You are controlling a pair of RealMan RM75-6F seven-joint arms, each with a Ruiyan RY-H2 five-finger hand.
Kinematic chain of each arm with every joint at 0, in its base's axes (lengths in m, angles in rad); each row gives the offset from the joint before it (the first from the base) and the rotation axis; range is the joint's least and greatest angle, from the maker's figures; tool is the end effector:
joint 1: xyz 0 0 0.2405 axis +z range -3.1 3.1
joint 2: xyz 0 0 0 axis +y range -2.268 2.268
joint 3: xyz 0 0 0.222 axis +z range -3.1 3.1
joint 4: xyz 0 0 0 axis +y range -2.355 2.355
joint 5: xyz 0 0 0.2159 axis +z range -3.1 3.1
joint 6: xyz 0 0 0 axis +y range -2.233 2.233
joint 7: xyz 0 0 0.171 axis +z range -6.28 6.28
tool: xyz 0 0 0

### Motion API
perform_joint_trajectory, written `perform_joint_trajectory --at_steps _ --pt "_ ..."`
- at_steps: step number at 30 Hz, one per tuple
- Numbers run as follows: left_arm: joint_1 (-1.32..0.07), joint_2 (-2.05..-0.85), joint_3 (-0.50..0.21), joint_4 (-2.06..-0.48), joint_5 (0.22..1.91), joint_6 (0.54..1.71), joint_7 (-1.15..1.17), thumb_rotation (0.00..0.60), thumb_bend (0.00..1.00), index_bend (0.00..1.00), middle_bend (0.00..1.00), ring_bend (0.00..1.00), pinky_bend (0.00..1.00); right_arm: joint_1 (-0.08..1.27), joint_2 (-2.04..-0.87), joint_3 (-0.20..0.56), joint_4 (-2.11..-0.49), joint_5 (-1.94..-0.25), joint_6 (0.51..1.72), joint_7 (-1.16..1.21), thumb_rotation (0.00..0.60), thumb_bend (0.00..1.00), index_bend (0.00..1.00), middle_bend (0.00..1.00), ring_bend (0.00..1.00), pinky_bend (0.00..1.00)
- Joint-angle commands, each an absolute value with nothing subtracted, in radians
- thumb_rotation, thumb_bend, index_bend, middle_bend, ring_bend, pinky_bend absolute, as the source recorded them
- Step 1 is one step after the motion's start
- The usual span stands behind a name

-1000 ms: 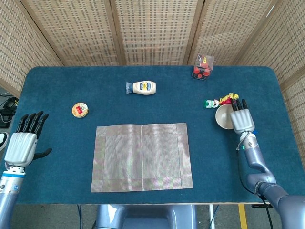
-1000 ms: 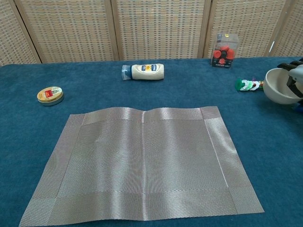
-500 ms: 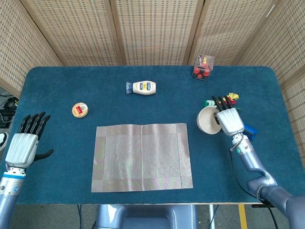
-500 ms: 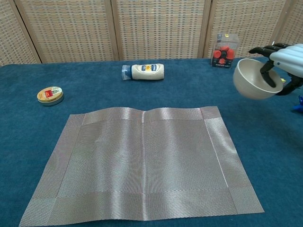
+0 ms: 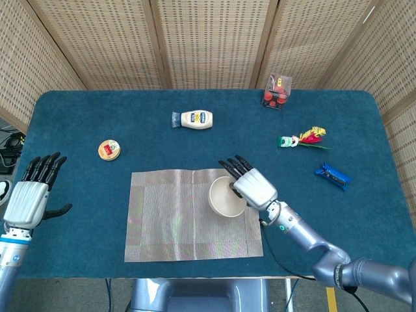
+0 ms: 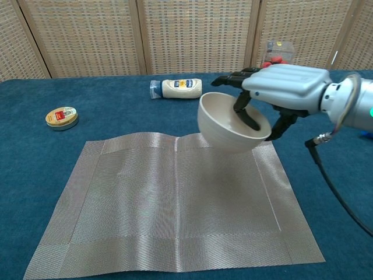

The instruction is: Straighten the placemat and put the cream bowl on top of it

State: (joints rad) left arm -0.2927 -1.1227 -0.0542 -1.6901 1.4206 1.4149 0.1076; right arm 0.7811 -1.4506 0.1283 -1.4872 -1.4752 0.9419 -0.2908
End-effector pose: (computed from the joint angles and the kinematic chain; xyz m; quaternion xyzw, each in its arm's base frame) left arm -0.2336 0.2584 0.1239 -0.6326 -0.3541 -0.4085 0.5545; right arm -0.0850 -0.3332 -0.0201 0.8269 -0.2072 0.3826 0.3562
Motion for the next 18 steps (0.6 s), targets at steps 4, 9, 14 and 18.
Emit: perform_joint_trajectory --at_steps 4,9,14,18 --pt "-0.293 -1.111 -0.065 -1.683 1.412 1.399 0.071 0.6 0.0 0.0 0.0 0.0 0.0 0.899 -1.552 0.184 -1.523 -1.346 0.812 -0.532 0.6 0.5 0.73 0.0 0.0 0.0" --pt "-0.294 -1.103 -0.071 -1.674 1.41 1.384 0.042 0.6 0.0 0.0 0.0 0.0 0.0 0.958 -1.639 0.194 -1.449 -1.282 0.78 -0.653 0.6 0.49 0.73 0.0 0.0 0.0" --pt "-0.297 -1.1 -0.075 -1.669 1.409 1.368 0.026 0.6 0.0 0.0 0.0 0.0 0.0 1.003 -1.704 0.197 -1.379 -1.274 0.766 -0.69 0.6 0.49 0.73 0.0 0.0 0.0" --pt "-0.298 -1.097 -0.082 -1.665 1.4 1.359 0.016 0.6 0.0 0.0 0.0 0.0 0.0 1.029 -1.759 0.201 -1.312 -1.26 0.761 -0.696 0.6 0.49 0.73 0.0 0.0 0.0"
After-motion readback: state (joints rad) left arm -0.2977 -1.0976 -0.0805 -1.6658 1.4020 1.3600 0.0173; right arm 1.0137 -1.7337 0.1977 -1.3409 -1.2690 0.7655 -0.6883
